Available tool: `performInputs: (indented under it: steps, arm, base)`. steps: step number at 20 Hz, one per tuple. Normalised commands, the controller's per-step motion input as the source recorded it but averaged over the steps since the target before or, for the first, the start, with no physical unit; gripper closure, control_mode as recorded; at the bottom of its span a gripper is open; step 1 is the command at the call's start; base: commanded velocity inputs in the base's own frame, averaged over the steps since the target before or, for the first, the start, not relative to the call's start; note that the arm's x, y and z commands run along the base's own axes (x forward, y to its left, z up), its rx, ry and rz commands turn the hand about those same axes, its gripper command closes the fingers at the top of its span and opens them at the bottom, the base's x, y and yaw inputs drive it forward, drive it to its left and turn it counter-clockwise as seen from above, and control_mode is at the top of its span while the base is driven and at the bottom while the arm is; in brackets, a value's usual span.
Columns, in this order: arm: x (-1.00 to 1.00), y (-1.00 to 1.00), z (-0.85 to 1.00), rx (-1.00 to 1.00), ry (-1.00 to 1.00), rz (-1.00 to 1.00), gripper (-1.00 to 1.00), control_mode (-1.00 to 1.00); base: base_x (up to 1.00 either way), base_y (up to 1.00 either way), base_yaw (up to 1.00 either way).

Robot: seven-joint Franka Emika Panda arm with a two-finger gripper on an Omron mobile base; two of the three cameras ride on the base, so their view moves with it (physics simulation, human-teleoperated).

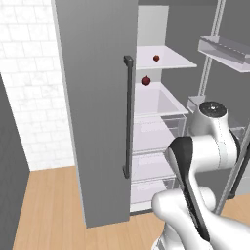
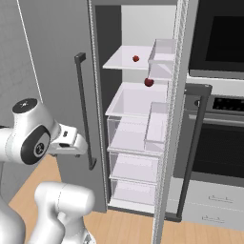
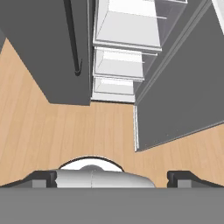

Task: Take the strawberry from the fridge and place it on top of the pancake, located on the dining counter.

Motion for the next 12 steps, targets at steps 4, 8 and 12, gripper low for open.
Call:
performInputs:
  steps: [4,8,12]
  arm:
    - [0.00,0.00,-0.01,0.00,0.00,0.00,-1.00,-1.00]
    - [0.06,0.04,-0.08,0.00,-0.05,-0.12,-1.00,1.00]
    - [0.00,0.00,0.00,0.00,0.00,0.00,-1.00,1.00]
  base:
    - [0.00,0.00,0.00]
    - [0.22,0.15,-0.17]
    - [0.54,0.12,-0.34]
